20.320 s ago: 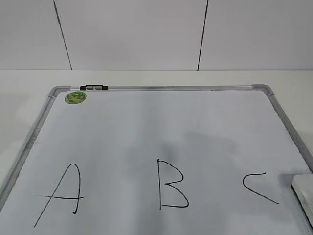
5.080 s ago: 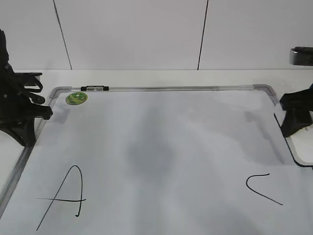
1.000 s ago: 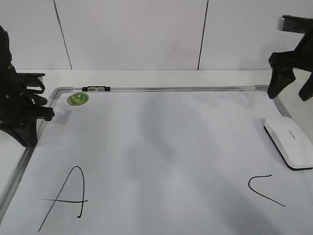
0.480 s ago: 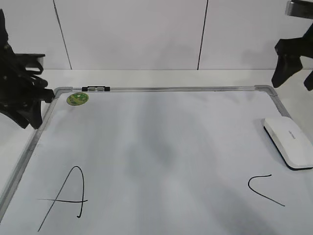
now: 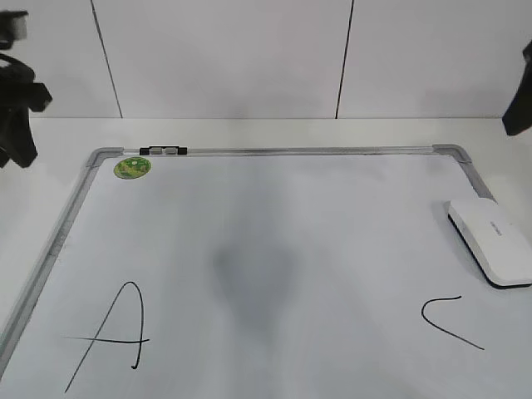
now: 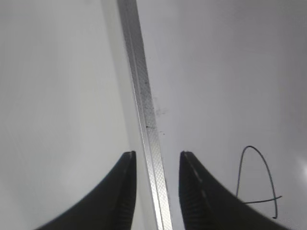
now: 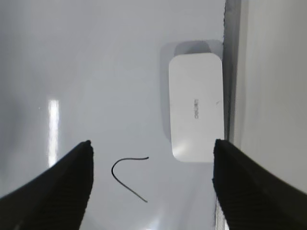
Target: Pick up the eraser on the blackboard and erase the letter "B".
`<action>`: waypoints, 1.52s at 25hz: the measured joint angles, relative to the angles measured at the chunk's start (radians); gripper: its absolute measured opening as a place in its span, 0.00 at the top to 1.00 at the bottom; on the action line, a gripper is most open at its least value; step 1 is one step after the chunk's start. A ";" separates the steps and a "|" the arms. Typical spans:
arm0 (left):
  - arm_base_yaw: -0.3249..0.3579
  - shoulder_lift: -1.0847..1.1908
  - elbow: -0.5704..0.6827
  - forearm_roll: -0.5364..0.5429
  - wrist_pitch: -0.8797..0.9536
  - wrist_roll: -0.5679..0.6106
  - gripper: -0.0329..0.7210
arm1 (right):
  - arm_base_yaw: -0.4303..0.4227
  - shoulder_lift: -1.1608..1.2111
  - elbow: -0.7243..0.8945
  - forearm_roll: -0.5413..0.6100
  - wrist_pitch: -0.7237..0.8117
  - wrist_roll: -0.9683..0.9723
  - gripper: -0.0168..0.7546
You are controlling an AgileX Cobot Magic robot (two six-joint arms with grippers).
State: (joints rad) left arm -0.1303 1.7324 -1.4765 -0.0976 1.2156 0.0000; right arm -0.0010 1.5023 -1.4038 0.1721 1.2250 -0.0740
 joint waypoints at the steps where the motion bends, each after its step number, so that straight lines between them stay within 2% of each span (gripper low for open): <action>1: 0.000 -0.032 0.010 -0.009 0.000 0.000 0.64 | 0.000 -0.049 0.037 0.000 0.001 0.000 0.21; 4: 0.000 -0.160 0.074 -0.026 0.005 0.000 0.64 | 0.000 -0.178 0.147 0.002 0.002 0.002 0.21; 9: 0.000 -0.413 0.249 -0.001 0.012 0.000 0.64 | 0.000 -0.437 0.317 0.002 0.008 0.002 0.21; 15: 0.000 -0.738 0.432 0.003 0.022 0.000 0.64 | 0.000 -0.842 0.496 -0.006 0.028 0.002 0.21; 24: 0.000 -1.210 0.647 0.003 0.042 0.000 0.64 | 0.000 -1.415 0.599 -0.006 0.047 0.009 0.22; 27: 0.000 -1.354 0.707 0.003 0.047 0.000 0.64 | 0.000 -1.515 0.638 -0.006 0.050 0.057 0.22; 33: 0.000 -1.621 0.811 0.003 0.057 0.000 0.64 | 0.000 -1.524 0.787 -0.011 0.052 0.085 0.22; 38: -0.002 -1.721 0.896 0.006 0.060 0.022 0.64 | 0.000 -1.524 0.853 -0.039 0.054 0.033 0.22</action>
State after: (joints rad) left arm -0.1321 0.0116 -0.5803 -0.0914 1.2761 0.0217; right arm -0.0010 -0.0216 -0.5505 0.1336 1.2791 -0.0414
